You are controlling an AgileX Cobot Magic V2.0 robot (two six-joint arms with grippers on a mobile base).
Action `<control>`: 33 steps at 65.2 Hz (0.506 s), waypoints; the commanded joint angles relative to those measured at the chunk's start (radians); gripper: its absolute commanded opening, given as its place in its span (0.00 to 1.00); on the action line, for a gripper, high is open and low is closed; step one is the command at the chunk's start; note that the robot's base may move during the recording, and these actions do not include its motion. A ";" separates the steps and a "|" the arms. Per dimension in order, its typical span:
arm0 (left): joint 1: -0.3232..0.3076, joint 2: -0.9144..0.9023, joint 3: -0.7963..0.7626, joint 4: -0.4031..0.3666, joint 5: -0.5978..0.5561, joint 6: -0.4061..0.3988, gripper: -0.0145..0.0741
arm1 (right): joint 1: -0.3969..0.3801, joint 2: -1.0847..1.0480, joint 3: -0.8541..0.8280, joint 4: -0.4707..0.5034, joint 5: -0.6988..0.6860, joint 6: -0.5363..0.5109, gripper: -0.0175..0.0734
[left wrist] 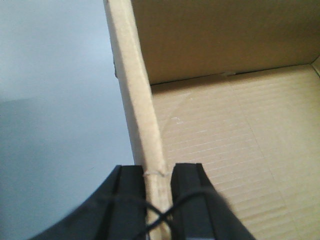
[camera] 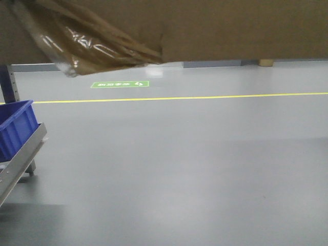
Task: Grab carton from right shelf to conveyor
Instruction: 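Hold the box with both grippers while the base drives to the conveyor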
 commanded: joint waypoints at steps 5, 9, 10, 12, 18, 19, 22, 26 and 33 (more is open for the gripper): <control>-0.008 -0.012 -0.005 0.000 -0.040 0.013 0.15 | -0.004 -0.014 -0.001 0.012 -0.031 -0.019 0.12; -0.008 -0.012 -0.005 0.000 -0.040 0.013 0.15 | -0.004 -0.014 -0.001 0.012 -0.031 -0.019 0.12; -0.008 -0.012 -0.005 0.000 -0.040 0.013 0.15 | -0.004 -0.014 -0.001 0.012 -0.031 -0.019 0.12; -0.008 -0.012 -0.005 0.000 -0.040 0.013 0.15 | -0.004 -0.014 -0.001 0.012 -0.031 -0.019 0.12; -0.008 -0.012 -0.005 0.000 -0.040 0.013 0.15 | -0.004 -0.014 -0.001 0.012 -0.031 -0.019 0.12; -0.008 -0.012 -0.005 0.000 -0.040 0.013 0.15 | -0.004 -0.014 -0.001 0.012 -0.031 -0.019 0.12; -0.008 -0.012 -0.005 0.000 -0.040 0.013 0.15 | -0.004 -0.014 -0.001 0.012 -0.031 -0.019 0.12; -0.008 -0.012 -0.005 0.000 -0.040 0.013 0.15 | -0.004 -0.014 -0.001 0.012 -0.031 -0.019 0.12; -0.008 -0.012 -0.005 0.000 -0.040 0.013 0.15 | -0.004 -0.014 -0.001 0.012 -0.031 -0.019 0.12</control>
